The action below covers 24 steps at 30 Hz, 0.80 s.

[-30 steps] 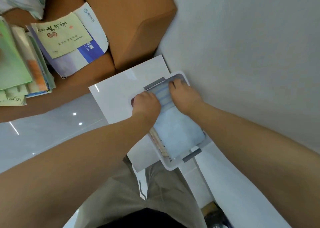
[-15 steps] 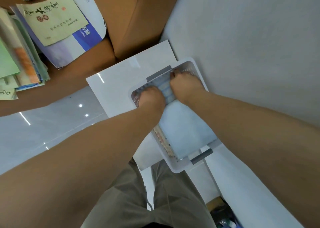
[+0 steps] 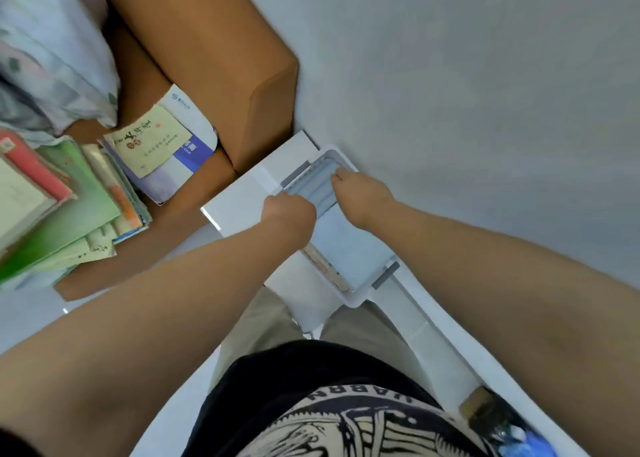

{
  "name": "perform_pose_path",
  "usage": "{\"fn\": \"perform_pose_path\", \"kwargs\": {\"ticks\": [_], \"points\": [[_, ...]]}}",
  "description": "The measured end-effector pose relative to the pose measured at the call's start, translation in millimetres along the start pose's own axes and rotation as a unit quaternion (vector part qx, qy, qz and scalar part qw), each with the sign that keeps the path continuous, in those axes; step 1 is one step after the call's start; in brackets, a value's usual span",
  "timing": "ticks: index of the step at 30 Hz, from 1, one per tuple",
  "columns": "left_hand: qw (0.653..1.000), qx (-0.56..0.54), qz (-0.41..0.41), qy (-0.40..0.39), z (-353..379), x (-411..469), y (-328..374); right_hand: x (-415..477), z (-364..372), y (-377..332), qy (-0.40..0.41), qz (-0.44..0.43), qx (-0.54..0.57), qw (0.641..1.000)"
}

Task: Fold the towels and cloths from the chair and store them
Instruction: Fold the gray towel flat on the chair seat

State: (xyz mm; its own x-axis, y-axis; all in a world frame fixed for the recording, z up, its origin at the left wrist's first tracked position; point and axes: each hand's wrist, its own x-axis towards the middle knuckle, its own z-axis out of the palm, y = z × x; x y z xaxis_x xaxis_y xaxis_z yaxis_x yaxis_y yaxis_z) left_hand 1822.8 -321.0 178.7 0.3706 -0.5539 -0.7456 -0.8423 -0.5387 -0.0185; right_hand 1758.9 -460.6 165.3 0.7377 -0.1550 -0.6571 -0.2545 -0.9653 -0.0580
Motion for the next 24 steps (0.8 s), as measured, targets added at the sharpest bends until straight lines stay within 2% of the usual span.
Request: {"fn": "perform_pose_path", "kwargs": {"ticks": [3, 5, 8, 12, 14, 19, 21, 24], "points": [[0.999, 0.005, 0.038, 0.01, 4, -22, -1, -47, 12, -2, 0.018, 0.085, 0.121, 0.989], [0.996, 0.026, 0.082, 0.016, 8, -38, -1, -81, 25, -8, -0.005, 0.161, 0.201, 0.966], [0.984, 0.08, 0.161, 0.018, 11, -59, 8, -140, 54, -22, -0.021, 0.251, 0.331, 0.909], [0.949, 0.164, 0.269, 0.024, 9, -85, 50, -219, 94, -48, 0.015, 0.336, 0.427, 0.839], [0.932, 0.187, 0.309, 0.017, 12, -96, 84, -256, 119, -60, 0.021, 0.38, 0.479, 0.791], [0.876, 0.238, 0.419, 0.002, 37, -149, 196, -357, 190, -88, 0.112, 0.478, 0.598, 0.634], [0.846, 0.262, 0.465, 0.014, 63, -180, 249, -404, 229, -109, 0.142, 0.511, 0.631, 0.566], [0.825, 0.265, 0.499, -0.014, 109, -220, 317, -468, 289, -141, 0.184, 0.552, 0.663, 0.471]]}}
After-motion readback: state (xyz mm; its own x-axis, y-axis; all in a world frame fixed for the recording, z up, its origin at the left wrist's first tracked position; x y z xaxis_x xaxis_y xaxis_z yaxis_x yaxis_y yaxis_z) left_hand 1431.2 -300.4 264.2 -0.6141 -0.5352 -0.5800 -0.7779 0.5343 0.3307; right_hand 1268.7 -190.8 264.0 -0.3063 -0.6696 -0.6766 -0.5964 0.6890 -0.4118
